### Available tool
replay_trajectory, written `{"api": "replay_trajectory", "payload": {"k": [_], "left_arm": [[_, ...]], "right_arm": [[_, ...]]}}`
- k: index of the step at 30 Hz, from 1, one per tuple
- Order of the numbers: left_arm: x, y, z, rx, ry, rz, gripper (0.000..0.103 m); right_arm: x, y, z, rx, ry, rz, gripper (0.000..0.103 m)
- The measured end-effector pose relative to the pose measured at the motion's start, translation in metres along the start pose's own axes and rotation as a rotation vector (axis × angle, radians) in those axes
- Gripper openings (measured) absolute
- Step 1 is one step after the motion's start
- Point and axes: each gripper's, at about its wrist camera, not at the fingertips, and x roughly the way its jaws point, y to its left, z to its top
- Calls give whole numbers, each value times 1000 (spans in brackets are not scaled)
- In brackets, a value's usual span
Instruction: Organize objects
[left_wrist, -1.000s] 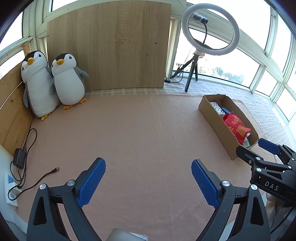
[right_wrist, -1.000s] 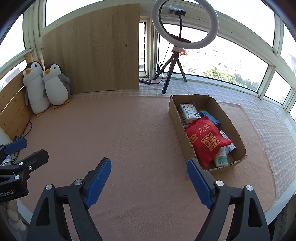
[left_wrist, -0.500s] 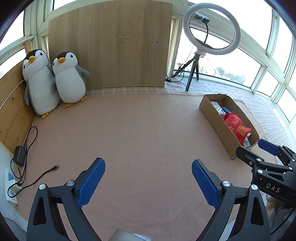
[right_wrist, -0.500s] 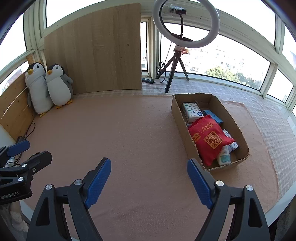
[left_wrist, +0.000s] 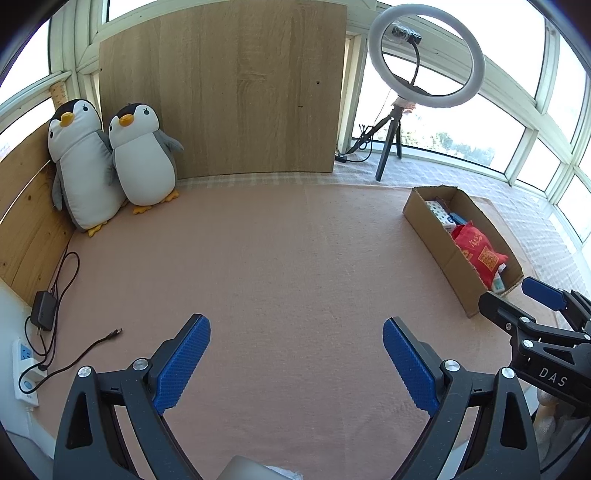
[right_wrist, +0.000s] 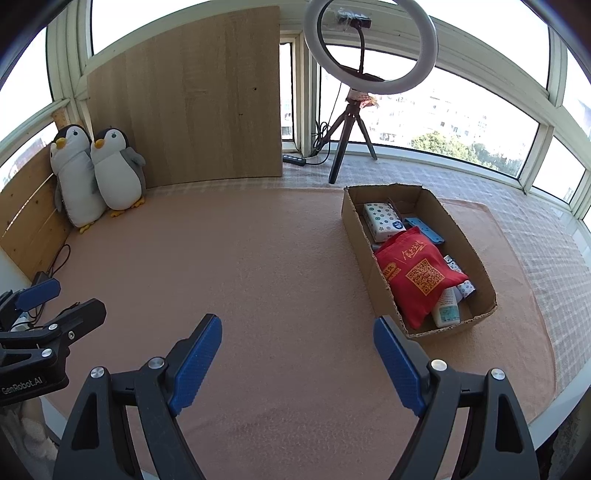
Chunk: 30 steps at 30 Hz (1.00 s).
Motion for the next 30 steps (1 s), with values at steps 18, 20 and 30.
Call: {"api": "replay_trajectory", "payload": {"k": [18,20,30], "left_arm": [[3,6,2,-8,11,34,97],[3,6,1,-10,13,34,97],[5,6,-1,-8,17,33,97]], "right_arm": [[2,1,2,1,13,7,81],[4,2,1,4,18,10,81],[6,2,0,13,29,17,81]]}}
